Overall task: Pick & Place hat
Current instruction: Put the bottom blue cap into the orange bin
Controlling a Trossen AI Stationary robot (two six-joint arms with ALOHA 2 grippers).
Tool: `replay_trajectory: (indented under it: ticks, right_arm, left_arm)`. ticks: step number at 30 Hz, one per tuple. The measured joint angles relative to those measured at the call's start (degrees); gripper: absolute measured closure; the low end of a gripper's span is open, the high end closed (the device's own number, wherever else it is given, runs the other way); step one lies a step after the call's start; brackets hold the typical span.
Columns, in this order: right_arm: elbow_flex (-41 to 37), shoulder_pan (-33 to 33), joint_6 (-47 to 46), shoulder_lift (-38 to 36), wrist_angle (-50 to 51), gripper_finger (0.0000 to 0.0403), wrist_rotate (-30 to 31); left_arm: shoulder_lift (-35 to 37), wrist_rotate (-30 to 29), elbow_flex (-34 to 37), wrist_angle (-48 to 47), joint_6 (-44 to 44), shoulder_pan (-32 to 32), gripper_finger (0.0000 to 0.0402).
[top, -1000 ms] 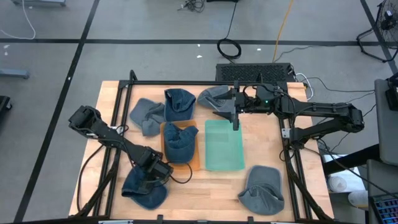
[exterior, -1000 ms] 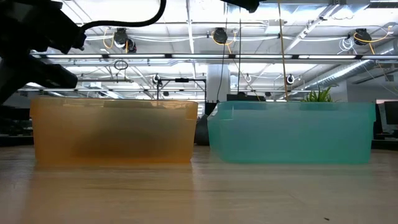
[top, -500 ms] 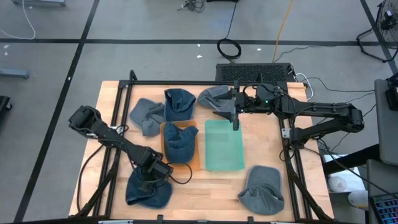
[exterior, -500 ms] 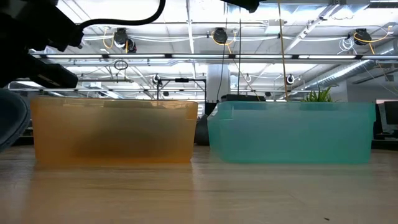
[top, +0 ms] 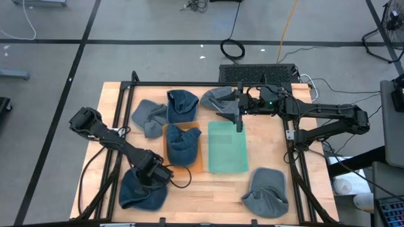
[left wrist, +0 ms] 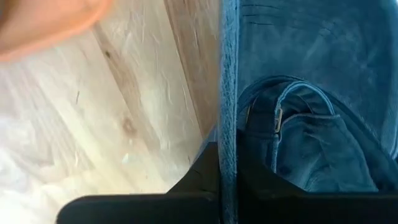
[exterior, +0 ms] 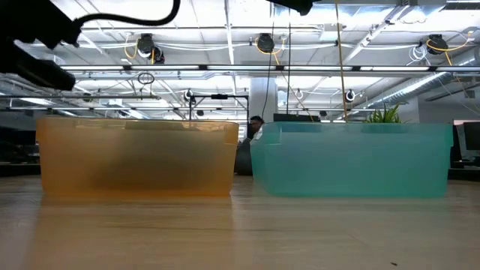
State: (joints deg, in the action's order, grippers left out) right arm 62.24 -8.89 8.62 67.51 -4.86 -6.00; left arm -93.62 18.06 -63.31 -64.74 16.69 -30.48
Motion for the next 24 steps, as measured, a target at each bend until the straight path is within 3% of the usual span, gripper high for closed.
replay_trajectory:
  ticks: [6,17,24]
  right_arm:
    - [0.0,0.0,0.0,0.0,0.0,0.0149,0.0]
    - [0.0,0.0,-0.4,0.0,0.0,0.0149,0.0]
    - [0.0,0.0,-0.4,0.0,0.0,0.0149,0.0]
  left_arm:
    - [0.0,-2.0,-5.2,-8.5,-0.1,-0.7,0.0391]
    - [0.0,-11.0,-17.9,-25.0,-0.5,-1.3,0.0391]
    - [1.5,-15.5,-25.9,-25.4,-1.7,-1.3,0.0391]
